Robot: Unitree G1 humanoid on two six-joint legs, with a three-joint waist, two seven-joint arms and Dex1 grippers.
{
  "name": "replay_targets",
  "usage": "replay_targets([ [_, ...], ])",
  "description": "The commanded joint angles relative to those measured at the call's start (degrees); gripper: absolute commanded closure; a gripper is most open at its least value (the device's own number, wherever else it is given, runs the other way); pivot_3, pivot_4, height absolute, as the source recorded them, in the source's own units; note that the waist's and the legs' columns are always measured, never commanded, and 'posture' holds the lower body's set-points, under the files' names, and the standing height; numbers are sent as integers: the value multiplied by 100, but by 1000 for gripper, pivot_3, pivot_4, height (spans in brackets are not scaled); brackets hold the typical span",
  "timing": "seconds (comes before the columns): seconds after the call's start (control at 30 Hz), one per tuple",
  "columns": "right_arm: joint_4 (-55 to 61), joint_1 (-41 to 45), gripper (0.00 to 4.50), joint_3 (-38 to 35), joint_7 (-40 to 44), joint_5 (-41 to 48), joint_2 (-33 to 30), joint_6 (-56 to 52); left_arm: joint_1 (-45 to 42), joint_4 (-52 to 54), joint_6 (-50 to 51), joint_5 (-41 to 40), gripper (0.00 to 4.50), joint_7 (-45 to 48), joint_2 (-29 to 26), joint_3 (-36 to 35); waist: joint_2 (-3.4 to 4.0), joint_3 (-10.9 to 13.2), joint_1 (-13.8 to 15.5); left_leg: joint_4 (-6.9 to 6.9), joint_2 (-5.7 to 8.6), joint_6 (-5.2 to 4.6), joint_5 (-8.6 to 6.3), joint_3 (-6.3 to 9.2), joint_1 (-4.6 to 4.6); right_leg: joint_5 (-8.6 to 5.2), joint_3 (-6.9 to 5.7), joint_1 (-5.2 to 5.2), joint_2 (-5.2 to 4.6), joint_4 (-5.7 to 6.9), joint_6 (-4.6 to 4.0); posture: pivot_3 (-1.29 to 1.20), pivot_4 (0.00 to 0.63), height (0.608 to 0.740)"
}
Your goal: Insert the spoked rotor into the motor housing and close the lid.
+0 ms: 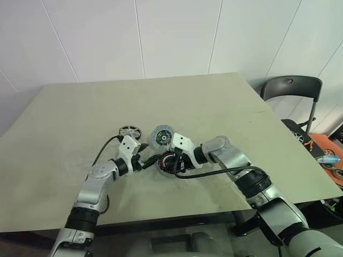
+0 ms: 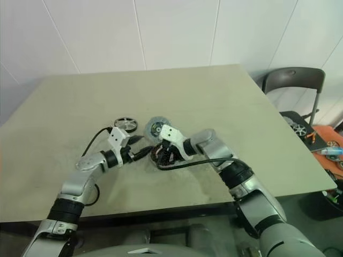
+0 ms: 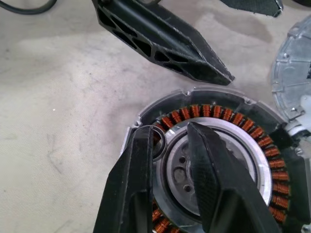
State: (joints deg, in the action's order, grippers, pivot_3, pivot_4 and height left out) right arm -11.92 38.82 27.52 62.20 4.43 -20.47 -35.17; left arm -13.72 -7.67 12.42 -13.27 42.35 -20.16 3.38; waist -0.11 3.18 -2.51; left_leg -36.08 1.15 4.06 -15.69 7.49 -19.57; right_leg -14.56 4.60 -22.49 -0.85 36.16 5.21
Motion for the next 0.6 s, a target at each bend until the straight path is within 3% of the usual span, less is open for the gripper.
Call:
replay_targets([
  [0.03, -26, 148, 3348, 64, -48, -193, -52, 149, -8, 295, -6, -127, 856, 33, -71, -134, 0, 0, -1, 0, 0, 0, 0, 0, 0, 0, 0, 0, 0, 0, 0, 0, 0, 740],
  [0.6, 217, 388, 3348, -107, 116, -279, -397, 271, -9, 316, 2, -139, 856, 28, -108, -90, 0, 0, -10, 4, 0, 0, 0, 0, -1, 0, 0, -4, 0, 0, 0, 0, 0, 740],
])
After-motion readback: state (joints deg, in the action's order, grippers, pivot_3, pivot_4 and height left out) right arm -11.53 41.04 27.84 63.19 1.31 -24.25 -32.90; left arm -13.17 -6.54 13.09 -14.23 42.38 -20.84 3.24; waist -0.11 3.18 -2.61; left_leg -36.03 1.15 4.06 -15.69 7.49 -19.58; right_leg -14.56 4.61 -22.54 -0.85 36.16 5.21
